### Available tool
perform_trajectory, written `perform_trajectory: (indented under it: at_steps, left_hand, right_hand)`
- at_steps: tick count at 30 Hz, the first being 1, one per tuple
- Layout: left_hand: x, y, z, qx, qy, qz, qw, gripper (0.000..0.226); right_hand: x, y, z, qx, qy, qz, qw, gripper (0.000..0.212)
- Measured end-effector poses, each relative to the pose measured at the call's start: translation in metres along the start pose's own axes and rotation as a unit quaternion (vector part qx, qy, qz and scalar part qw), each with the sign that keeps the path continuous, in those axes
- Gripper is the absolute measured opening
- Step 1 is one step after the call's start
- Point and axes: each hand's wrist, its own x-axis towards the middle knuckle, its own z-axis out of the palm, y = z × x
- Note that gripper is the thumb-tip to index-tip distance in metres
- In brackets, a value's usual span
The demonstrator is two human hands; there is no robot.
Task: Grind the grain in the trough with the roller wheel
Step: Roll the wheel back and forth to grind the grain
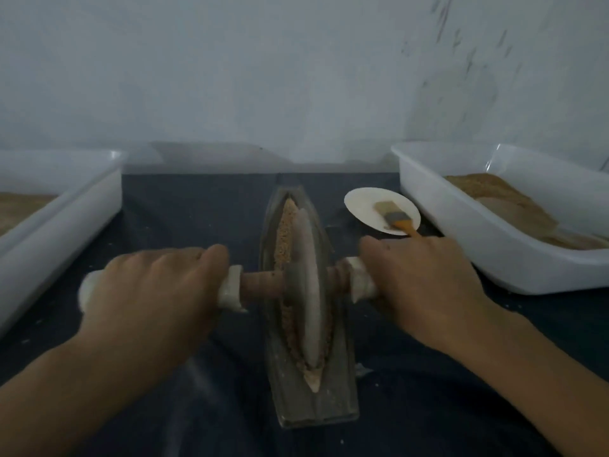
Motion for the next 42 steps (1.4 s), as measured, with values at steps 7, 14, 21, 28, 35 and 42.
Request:
perform_trajectory:
  at_steps: [7, 14, 21, 28, 35, 42]
  left_hand:
    - [0.062, -0.006, 0.041, 0.058, -0.117, -0.090, 0.987, 0.031]
    - [0.112, -0.023, 0.070, 0.043, -0.144, -0.108, 0.983, 0.014]
    - [0.012, 0.005, -0.002, 0.037, -0.006, 0.021, 0.999, 0.054]
    - [0.042, 0.003, 0.026, 0.058, -0.043, -0.011, 0.997, 0.039]
    - [0.109, -0.028, 0.078, 0.012, -0.141, -0.091, 0.986, 0.017]
    - [0.021, -0.007, 0.030, -0.014, -0.118, -0.049, 0.992, 0.028]
  right_hand:
    - [0.047, 0.017, 0.056, -0.029, -0.040, 0.067, 0.997, 0.036]
    - [0.099, 0.028, 0.083, 0.013, -0.038, 0.109, 0.993, 0.019]
    - [0.004, 0.000, 0.013, 0.006, 0.022, 0.036, 0.999, 0.046]
    - [0.018, 0.006, 0.043, -0.013, -0.039, 0.086, 0.995, 0.034]
    - [0.098, 0.026, 0.081, -0.032, -0.015, 0.102, 0.994, 0.020]
    - [0.036, -0.001, 0.019, -0.061, 0.024, -0.003, 0.998, 0.035]
